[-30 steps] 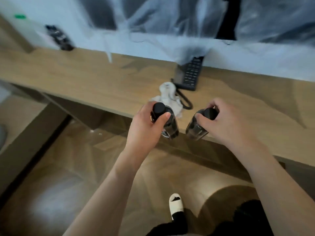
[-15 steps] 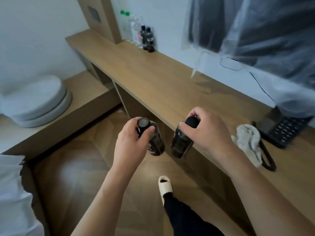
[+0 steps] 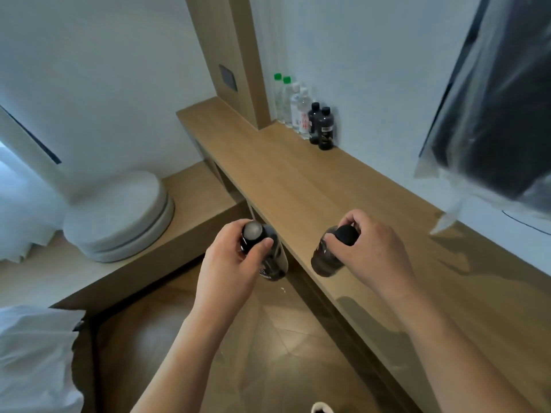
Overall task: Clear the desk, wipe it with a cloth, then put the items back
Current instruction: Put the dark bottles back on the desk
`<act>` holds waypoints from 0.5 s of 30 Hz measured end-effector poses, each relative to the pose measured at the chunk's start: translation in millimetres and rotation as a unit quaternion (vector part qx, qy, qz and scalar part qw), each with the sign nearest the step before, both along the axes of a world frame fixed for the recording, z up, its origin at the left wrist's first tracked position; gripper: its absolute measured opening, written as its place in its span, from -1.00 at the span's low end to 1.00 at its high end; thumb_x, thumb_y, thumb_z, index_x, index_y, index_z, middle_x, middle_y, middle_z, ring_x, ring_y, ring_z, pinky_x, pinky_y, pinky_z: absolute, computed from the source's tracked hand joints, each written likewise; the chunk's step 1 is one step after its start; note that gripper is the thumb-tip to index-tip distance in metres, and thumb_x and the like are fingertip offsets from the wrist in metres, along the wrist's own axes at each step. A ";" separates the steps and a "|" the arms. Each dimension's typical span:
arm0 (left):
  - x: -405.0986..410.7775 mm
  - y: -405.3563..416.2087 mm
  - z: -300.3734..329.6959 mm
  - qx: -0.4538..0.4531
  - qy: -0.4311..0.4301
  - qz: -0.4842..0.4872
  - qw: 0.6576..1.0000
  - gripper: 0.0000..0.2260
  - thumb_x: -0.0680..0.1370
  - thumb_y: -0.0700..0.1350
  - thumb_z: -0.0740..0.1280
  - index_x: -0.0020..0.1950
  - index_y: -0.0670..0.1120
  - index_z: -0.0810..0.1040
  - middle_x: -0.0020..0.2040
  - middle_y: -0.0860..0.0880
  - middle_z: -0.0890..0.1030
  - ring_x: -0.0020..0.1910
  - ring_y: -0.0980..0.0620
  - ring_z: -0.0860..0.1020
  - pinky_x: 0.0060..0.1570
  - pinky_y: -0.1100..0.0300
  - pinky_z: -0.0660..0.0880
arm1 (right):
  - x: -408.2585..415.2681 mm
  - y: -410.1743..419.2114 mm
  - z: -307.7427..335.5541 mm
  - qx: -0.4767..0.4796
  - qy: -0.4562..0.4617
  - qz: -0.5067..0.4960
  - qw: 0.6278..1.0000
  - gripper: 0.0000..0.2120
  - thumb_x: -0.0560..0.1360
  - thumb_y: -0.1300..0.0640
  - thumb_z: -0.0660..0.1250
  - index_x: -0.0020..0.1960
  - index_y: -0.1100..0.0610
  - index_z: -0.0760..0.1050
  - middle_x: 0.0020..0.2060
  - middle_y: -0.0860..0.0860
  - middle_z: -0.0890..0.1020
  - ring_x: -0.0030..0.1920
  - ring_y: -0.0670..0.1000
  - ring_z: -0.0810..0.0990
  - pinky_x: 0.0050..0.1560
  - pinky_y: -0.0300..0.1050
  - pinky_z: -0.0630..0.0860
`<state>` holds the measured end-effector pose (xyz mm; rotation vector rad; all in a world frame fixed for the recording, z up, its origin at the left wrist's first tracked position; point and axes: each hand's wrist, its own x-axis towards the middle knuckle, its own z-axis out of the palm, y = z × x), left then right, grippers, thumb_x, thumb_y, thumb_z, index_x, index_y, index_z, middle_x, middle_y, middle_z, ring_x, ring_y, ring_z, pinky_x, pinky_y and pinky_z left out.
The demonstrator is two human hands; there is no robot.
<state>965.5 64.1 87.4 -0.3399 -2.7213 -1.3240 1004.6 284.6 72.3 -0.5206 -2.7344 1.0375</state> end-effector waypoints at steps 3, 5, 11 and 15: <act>-39.4 -1.2 -7.7 -0.010 -0.028 0.000 1.000 -0.80 0.57 0.01 0.41 0.17 0.12 0.51 0.01 0.20 0.58 0.01 0.27 0.54 -0.09 0.29 0.50 | -38.2 0.3 -2.6 -0.009 -0.015 0.007 1.000 -0.78 0.47 -0.17 0.39 -0.06 -0.10 0.40 -0.21 -0.17 0.54 -0.18 -0.11 0.53 -0.22 -0.11 0.59; -68.2 -0.5 -13.8 -0.020 -0.037 -0.009 0.999 -0.82 0.58 0.01 0.39 0.16 0.14 0.48 0.00 0.22 0.56 0.00 0.34 0.51 -0.13 0.37 0.44 | -65.3 0.5 -7.5 -0.004 -0.020 0.004 1.000 -0.79 0.48 -0.16 0.38 -0.07 -0.10 0.40 -0.21 -0.18 0.55 -0.19 -0.13 0.52 -0.25 -0.15 0.53; -177.8 11.8 -21.3 -0.022 -0.045 -0.073 0.996 -0.83 0.59 0.02 0.38 0.16 0.10 0.51 -0.01 0.19 0.58 -0.02 0.27 0.52 -0.19 0.44 0.39 | -153.9 6.5 -19.3 0.002 -0.040 -0.046 0.998 -0.80 0.48 -0.17 0.37 -0.07 -0.13 0.40 -0.20 -0.18 0.55 -0.20 -0.12 0.51 -0.24 -0.10 0.53; -263.9 25.7 -14.4 -0.058 -0.057 -0.183 0.980 -0.81 0.58 0.02 0.39 0.17 0.11 0.50 0.00 0.18 0.57 -0.02 0.26 0.53 -0.13 0.42 0.45 | -211.7 20.1 -10.7 0.011 -0.052 -0.100 0.994 -0.78 0.48 -0.19 0.38 -0.05 -0.13 0.38 -0.19 -0.19 0.55 -0.19 -0.13 0.51 -0.26 -0.13 0.51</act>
